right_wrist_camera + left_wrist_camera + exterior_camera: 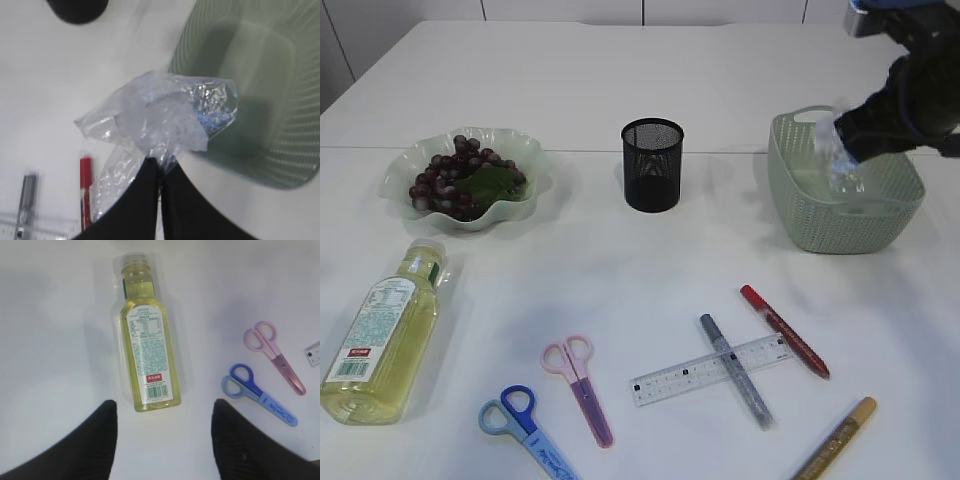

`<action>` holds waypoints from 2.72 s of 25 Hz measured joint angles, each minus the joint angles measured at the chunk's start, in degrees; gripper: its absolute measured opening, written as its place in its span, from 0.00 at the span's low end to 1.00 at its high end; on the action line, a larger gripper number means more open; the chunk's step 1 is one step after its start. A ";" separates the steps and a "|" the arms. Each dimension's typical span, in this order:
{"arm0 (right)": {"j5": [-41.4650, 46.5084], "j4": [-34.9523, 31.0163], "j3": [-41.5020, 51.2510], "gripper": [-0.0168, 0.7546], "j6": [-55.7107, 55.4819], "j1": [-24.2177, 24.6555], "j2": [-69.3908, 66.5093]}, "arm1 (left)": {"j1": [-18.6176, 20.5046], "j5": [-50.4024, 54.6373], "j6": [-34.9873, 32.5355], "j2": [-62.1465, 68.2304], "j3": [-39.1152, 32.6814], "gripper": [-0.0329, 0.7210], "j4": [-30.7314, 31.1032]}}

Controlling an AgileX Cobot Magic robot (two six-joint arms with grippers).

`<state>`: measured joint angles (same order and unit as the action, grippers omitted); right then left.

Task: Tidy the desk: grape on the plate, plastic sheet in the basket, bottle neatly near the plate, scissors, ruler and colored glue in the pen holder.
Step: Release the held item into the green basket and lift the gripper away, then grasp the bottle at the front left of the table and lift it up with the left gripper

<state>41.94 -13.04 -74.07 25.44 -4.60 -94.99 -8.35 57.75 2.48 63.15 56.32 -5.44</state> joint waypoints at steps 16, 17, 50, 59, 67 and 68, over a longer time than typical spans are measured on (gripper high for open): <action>0.19 21.97 -19.48 0.13 -24.49 0.00 -20.35 | 0.00 0.00 0.00 0.00 0.00 0.62 0.00; 0.31 23.11 -19.53 0.18 -25.44 0.00 -20.73 | 0.00 0.00 0.00 0.00 0.00 0.62 0.00; 26.03 13.04 -12.53 0.77 -28.40 -3.22 1.76 | 0.00 -4.96 0.00 5.24 0.00 0.62 -1.54; 24.54 13.04 6.60 0.77 -28.52 -3.22 15.00 | 0.00 -7.06 0.00 6.70 0.00 0.62 -2.36; 23.62 13.43 13.88 0.77 -28.52 -3.22 20.98 | 0.00 -2.83 0.10 17.33 6.95 0.62 -2.18; 23.62 13.43 14.35 0.77 -28.52 -3.22 21.23 | 0.00 -1.47 0.36 19.63 8.75 0.62 -2.00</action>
<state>65.56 0.39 -59.72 -3.08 -7.82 -73.76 -8.35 56.27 2.84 82.79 65.06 -7.43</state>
